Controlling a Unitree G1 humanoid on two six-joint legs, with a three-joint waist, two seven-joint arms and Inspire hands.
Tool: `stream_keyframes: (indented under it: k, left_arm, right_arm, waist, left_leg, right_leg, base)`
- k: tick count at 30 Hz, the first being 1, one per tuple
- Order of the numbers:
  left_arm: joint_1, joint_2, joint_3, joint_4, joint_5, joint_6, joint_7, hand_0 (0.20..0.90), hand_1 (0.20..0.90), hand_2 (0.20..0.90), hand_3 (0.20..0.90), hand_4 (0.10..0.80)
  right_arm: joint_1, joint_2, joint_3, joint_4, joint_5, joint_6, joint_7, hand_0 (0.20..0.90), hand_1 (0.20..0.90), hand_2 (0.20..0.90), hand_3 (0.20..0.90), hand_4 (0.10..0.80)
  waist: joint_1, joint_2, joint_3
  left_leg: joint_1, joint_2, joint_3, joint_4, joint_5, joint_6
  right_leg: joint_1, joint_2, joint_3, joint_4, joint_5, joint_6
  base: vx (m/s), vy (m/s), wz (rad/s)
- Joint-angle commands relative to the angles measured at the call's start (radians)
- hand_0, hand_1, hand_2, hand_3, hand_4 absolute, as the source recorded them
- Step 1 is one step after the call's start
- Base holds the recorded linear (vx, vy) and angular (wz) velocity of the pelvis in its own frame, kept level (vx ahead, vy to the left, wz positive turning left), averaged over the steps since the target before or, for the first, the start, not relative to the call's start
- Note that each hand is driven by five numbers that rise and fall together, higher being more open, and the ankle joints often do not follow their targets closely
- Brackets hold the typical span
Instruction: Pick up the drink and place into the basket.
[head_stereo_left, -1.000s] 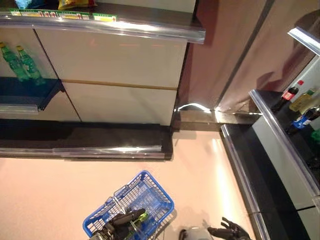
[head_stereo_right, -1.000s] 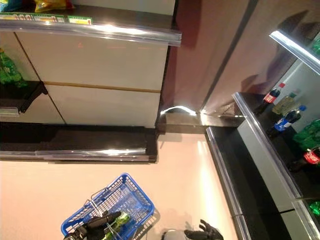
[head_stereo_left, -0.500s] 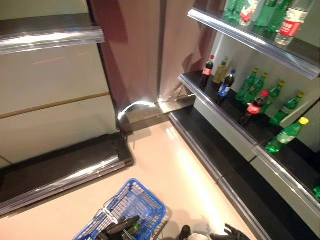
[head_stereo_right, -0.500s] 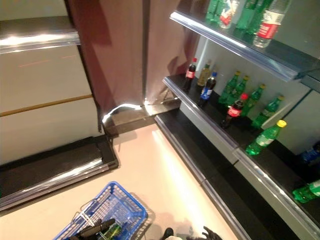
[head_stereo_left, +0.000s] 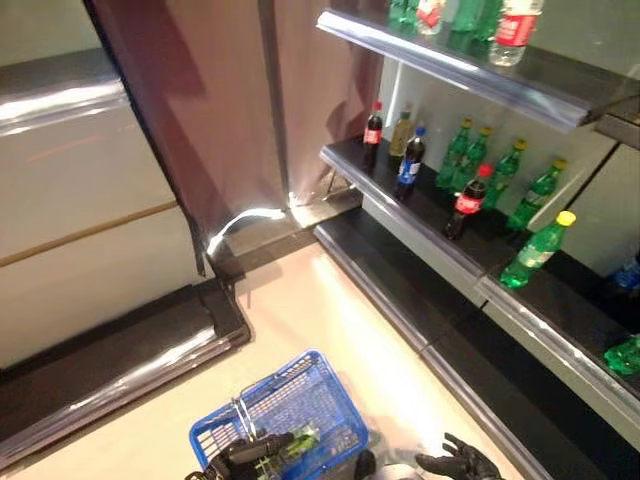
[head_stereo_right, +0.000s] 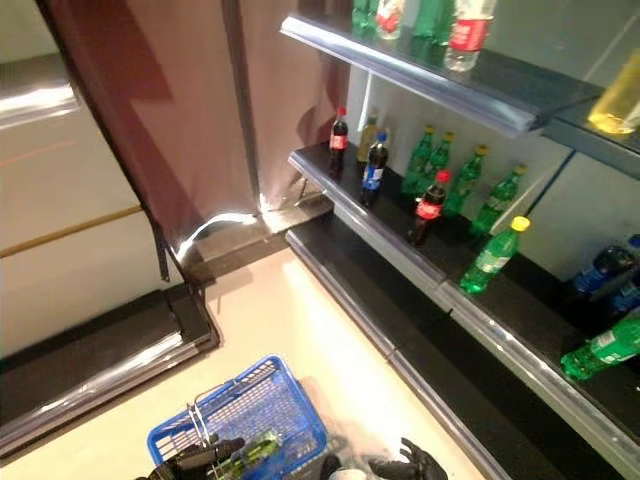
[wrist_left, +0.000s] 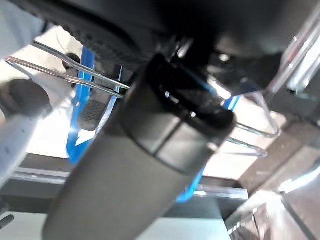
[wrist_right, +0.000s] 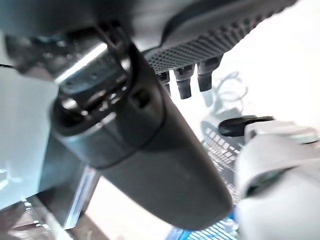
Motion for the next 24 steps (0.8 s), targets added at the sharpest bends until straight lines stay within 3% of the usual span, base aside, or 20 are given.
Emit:
stream_keyframes:
  k: [1,3,7,9,11,14,16,17,18,20,24]
  left_arm:
    - [-0.058,-0.023,0.000,-0.113,-0.106,0.008,-0.117,0.300,0.300,0.300,0.200,0.100]
    - [-0.060,-0.027,0.000,-0.113,-0.117,0.009,-0.112,0.300,0.300,0.300,0.200,0.100]
    - [-0.028,-0.028,0.016,-0.091,-0.112,-0.004,-0.118,0.300,0.300,0.300,0.200,0.100]
    - [-0.009,-0.029,0.032,-0.077,-0.108,-0.012,-0.124,0.300,0.300,0.300,0.200,0.100]
    - [-0.004,-0.022,0.044,-0.052,-0.100,-0.020,-0.135,0.300,0.300,0.300,0.200,0.100]
    - [-0.031,-0.007,0.033,-0.035,-0.097,-0.023,-0.150,0.300,0.300,0.300,0.200,0.100]
    - [-0.062,0.003,0.029,-0.033,-0.127,-0.015,-0.124,0.300,0.300,0.300,0.200,0.100]
    - [-0.081,0.007,0.034,-0.028,-0.139,-0.007,-0.120,0.300,0.300,0.300,0.200,0.100]
    - [-0.086,0.008,0.036,-0.028,-0.138,-0.005,-0.122,0.300,0.300,0.300,0.200,0.100]
    - [-0.089,0.014,0.031,-0.063,-0.150,0.008,-0.096,0.300,0.300,0.300,0.200,0.100]
    - [-0.085,0.027,0.021,-0.082,-0.132,0.010,-0.078,0.300,0.300,0.300,0.200,0.100]
  right_arm:
    - [-0.051,-0.061,-0.009,0.042,0.002,-0.027,-0.017,0.900,0.900,0.900,0.900,0.800]
    - [-0.050,-0.074,-0.005,0.050,-0.001,-0.020,-0.018,0.900,0.900,0.900,0.900,0.800]
    - [-0.041,-0.089,-0.012,0.063,-0.014,-0.023,-0.008,0.900,0.900,0.900,0.900,0.800]
    - [-0.044,-0.087,-0.014,0.060,-0.030,-0.018,-0.005,0.900,0.900,0.900,0.900,0.800]
    - [-0.038,-0.085,-0.022,0.052,-0.017,-0.030,-0.002,0.900,0.900,0.900,0.900,0.800]
    - [-0.011,-0.069,-0.014,0.020,-0.024,-0.049,0.010,0.900,0.900,0.900,0.900,0.800]
    - [-0.010,-0.057,-0.004,-0.001,-0.012,-0.038,0.005,0.900,0.900,0.900,0.900,0.800]
    - [-0.010,-0.057,-0.003,-0.005,-0.025,-0.041,0.020,0.900,0.900,0.900,0.900,0.800]
    - [-0.010,-0.056,-0.003,-0.006,-0.029,-0.042,0.024,0.900,0.900,0.900,0.900,0.800]
    - [-0.018,-0.052,-0.004,-0.011,-0.036,-0.034,0.035,0.900,0.900,0.900,0.900,0.800]
    - [-0.040,-0.047,-0.001,0.003,0.004,-0.025,0.031,0.900,0.900,0.900,0.900,0.800]
  waist:
    - [0.003,0.022,0.017]
    - [0.020,0.036,0.020]
    - [0.048,0.034,0.012]
    - [0.065,0.033,0.003]
    - [0.063,0.027,-0.002]
    - [0.059,0.003,-0.013]
    - [0.047,-0.007,-0.014]
    - [0.039,0.001,-0.009]
    - [0.038,0.004,-0.007]
    - [0.043,0.015,0.008]
    - [0.054,0.012,0.016]
  left_leg:
    - [-0.074,-0.061,-0.037,-0.277,0.189,0.017]
    - [-0.132,-0.062,-0.101,-0.354,0.252,-0.005]
    - [-0.221,-0.059,-0.143,-0.354,0.270,-0.013]
    - [-0.207,-0.080,-0.195,-0.354,0.266,0.000]
    - [-0.164,-0.096,-0.204,-0.354,0.261,0.015]
    - [-0.139,-0.151,-0.227,-0.353,0.228,0.060]
    - [-0.125,-0.179,-0.222,-0.354,0.216,0.088]
    - [-0.101,-0.181,-0.212,-0.354,0.204,0.095]
    - [-0.093,-0.182,-0.205,-0.354,0.200,0.096]
    - [-0.039,-0.178,-0.167,-0.354,0.178,0.090]
    - [-0.022,-0.168,-0.145,-0.354,0.164,0.077]
  right_leg:
    - [0.083,-0.017,0.042,0.029,-0.066,0.129]
    - [0.110,-0.001,0.074,0.019,-0.079,0.128]
    - [0.187,0.004,0.121,0.016,-0.124,0.129]
    - [0.217,0.001,0.152,0.021,-0.145,0.134]
    - [0.229,-0.004,0.163,0.039,-0.155,0.144]
    - [0.222,-0.028,0.184,0.106,-0.139,0.168]
    - [0.139,-0.052,0.180,0.267,-0.062,0.210]
    - [0.064,-0.072,0.154,0.397,0.002,0.225]
    - [0.037,-0.080,0.144,0.434,0.015,0.228]
    - [-0.079,-0.134,0.069,0.521,0.094,0.235]
    - [-0.055,-0.155,0.021,0.347,0.068,0.221]
  base:
    - [0.367,0.096,-0.41]
    - [0.380,0.079,-0.19]
    - [0.399,0.112,-0.41]
    - [0.441,0.203,-1.02]
    - [0.398,0.217,-0.89]
    - [0.296,0.198,-0.57]
    - [0.220,0.212,-0.52]
    - [0.173,0.187,-0.36]
    - [0.195,0.186,-0.41]
    - [0.165,0.122,-0.56]
    - [0.104,-0.064,-0.44]
